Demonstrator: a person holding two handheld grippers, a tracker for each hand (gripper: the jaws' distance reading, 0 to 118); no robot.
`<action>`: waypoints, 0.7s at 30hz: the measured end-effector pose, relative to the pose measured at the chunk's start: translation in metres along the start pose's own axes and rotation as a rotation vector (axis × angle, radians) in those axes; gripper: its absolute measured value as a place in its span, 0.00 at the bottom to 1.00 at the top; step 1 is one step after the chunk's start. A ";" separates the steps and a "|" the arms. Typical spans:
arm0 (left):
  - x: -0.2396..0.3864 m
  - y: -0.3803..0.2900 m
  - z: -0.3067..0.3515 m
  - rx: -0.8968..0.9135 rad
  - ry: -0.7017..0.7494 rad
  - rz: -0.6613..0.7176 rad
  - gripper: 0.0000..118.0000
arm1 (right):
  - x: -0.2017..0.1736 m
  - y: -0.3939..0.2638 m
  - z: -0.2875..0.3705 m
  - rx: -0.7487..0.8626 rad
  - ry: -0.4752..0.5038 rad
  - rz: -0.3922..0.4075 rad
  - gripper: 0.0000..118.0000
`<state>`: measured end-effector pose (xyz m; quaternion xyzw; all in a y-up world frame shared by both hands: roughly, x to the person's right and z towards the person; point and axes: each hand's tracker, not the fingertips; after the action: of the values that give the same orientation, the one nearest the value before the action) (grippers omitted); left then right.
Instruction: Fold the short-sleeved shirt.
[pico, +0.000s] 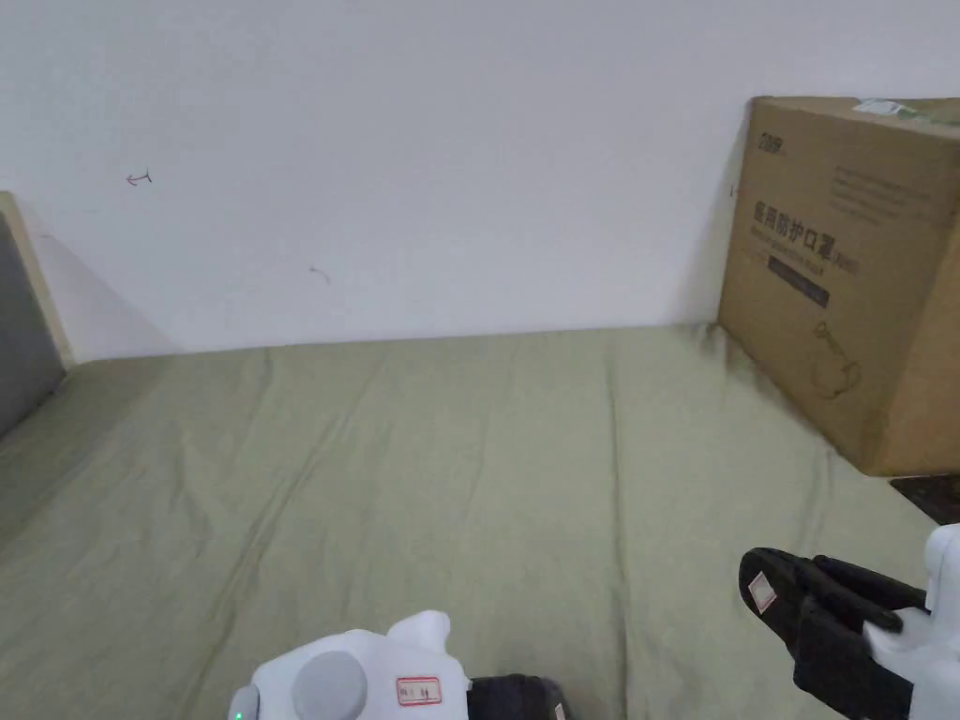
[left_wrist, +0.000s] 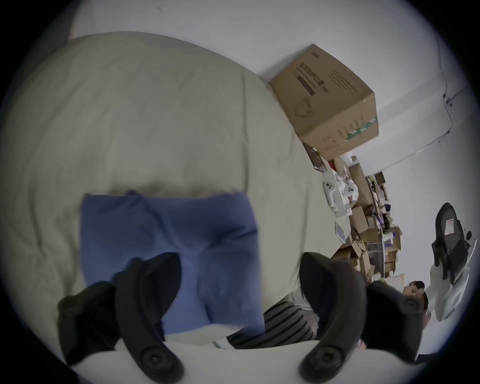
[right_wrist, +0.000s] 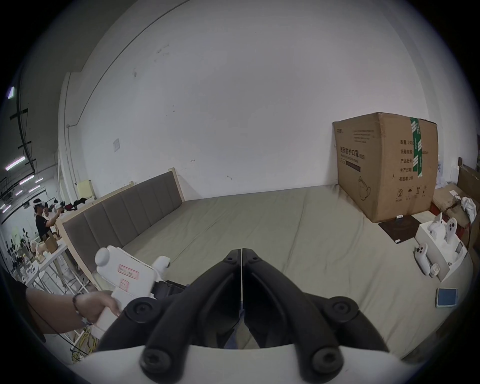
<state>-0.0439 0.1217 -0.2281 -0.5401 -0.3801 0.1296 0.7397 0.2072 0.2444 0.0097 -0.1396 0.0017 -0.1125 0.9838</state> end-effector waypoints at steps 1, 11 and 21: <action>0.005 0.000 -0.002 0.005 0.002 -0.007 0.83 | 0.003 -0.001 0.000 0.000 -0.002 -0.007 0.00; -0.015 -0.005 0.063 0.102 0.093 -0.046 0.00 | 0.016 -0.012 -0.014 -0.011 0.008 -0.048 0.00; -0.005 -0.016 -0.030 -0.066 0.082 -0.145 0.00 | 0.025 -0.026 -0.021 -0.038 0.003 -0.079 0.00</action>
<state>-0.0295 0.0913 -0.2202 -0.5401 -0.3917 0.0407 0.7438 0.2254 0.2090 -0.0023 -0.1581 -0.0002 -0.1515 0.9757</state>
